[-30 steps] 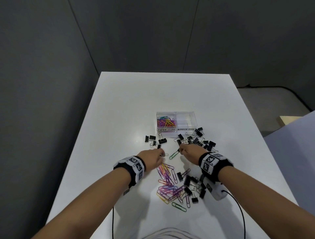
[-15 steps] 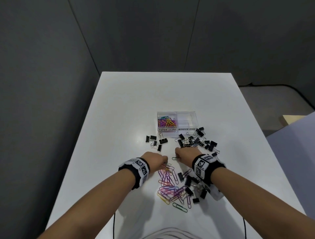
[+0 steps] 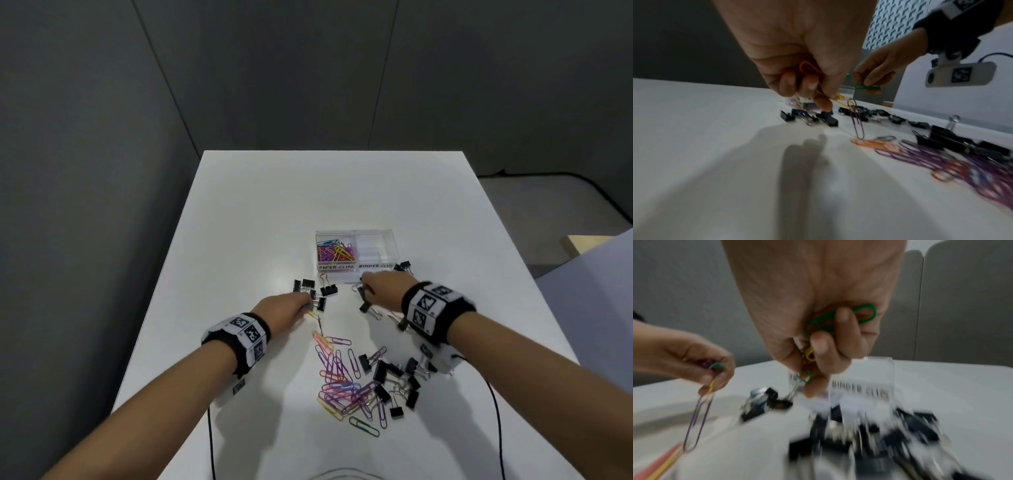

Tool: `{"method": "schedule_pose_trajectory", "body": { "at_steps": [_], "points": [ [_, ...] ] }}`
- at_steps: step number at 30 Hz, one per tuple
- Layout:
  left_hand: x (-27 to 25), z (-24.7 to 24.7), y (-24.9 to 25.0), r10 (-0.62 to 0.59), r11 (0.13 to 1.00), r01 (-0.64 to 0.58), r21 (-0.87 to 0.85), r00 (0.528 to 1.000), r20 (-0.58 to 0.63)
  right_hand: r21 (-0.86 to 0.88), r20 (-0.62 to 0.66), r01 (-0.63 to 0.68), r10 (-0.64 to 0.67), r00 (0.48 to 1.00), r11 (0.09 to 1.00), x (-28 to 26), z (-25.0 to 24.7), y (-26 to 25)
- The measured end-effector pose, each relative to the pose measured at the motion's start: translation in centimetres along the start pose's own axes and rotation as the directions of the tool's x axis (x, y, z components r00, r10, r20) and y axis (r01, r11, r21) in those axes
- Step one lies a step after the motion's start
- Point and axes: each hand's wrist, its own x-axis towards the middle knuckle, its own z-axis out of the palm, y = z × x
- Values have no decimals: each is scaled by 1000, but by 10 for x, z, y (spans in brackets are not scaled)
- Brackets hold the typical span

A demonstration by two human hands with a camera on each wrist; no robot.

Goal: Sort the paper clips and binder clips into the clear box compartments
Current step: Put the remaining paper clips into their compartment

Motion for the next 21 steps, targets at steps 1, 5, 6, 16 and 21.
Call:
{"method": "schedule_pose_trajectory", "body": {
  "at_steps": [1, 5, 6, 16, 21],
  "points": [
    [1, -6, -3, 3, 1000, -3, 0, 1000, -17, -9, 4, -19, 19, 1000, 1000, 7, -12, 0],
    [8, -28, -12, -6, 1000, 5, -10, 998, -59, -21, -12, -34, 34, 999, 999, 39, -58, -6],
    [11, -32, -14, -5, 1000, 4, -16, 997, -71, -39, -31, -35, 33, 999, 999, 47, -65, -8],
    [42, -73, -29, -19, 998, 4, -69, 976, -215, 10, -43, 88, -88, 995, 996, 99, -58, -27],
    [60, -92, -23, -12, 999, 0, -51, 973, -232, 145, -184, 121, -94, 978, 982, 75, -52, -11]
  ]
}}
